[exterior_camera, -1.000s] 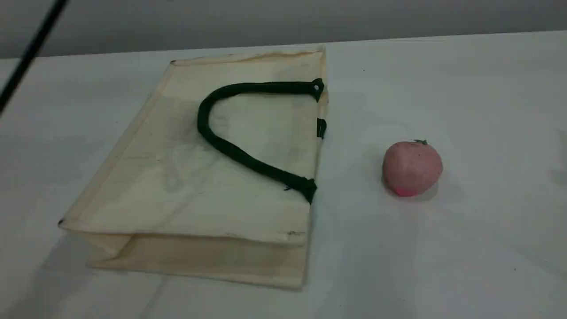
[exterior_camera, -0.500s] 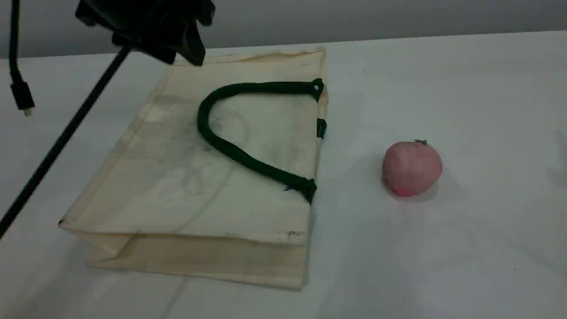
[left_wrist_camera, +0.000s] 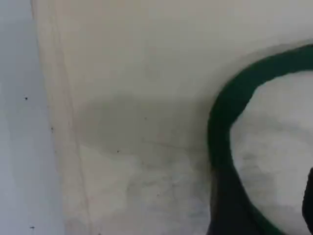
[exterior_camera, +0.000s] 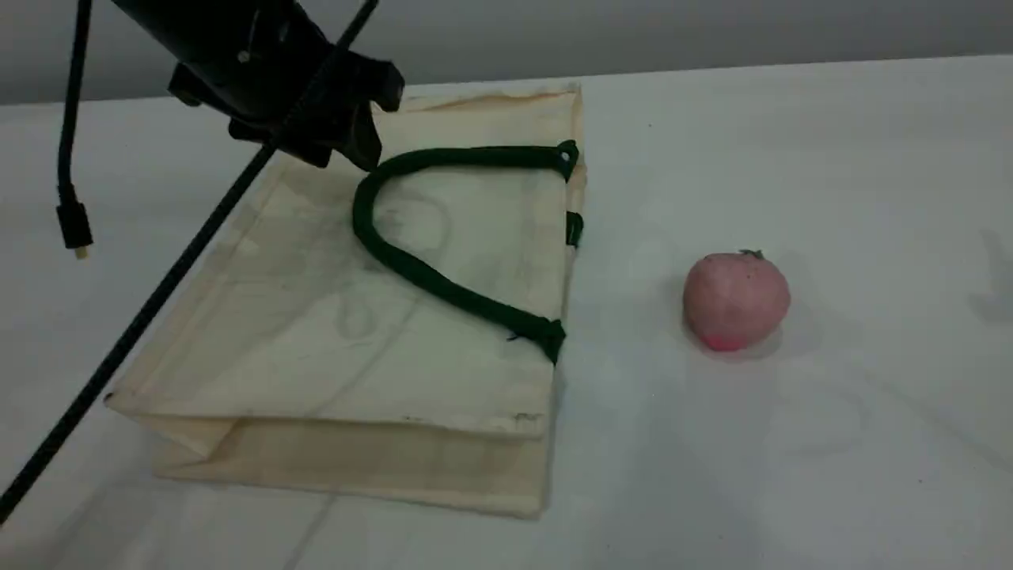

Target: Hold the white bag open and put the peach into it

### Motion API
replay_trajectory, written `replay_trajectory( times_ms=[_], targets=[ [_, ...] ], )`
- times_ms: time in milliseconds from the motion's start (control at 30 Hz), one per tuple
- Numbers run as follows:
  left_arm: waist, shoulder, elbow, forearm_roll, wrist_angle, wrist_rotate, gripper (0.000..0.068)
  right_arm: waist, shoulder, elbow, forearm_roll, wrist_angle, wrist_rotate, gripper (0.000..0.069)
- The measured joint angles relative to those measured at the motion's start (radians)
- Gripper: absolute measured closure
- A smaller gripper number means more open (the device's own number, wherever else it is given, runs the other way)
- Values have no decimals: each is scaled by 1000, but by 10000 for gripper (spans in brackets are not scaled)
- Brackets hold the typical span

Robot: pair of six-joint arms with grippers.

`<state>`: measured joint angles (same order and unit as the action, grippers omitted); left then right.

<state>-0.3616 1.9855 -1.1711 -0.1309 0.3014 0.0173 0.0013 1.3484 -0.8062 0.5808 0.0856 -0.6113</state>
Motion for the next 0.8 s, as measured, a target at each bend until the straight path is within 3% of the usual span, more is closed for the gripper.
replay_trajectory(
  times_ms=[800],
  targets=[
    [0,111,0,-1,-74,0,340,0,29,0,0,10,0,200]
  ],
)
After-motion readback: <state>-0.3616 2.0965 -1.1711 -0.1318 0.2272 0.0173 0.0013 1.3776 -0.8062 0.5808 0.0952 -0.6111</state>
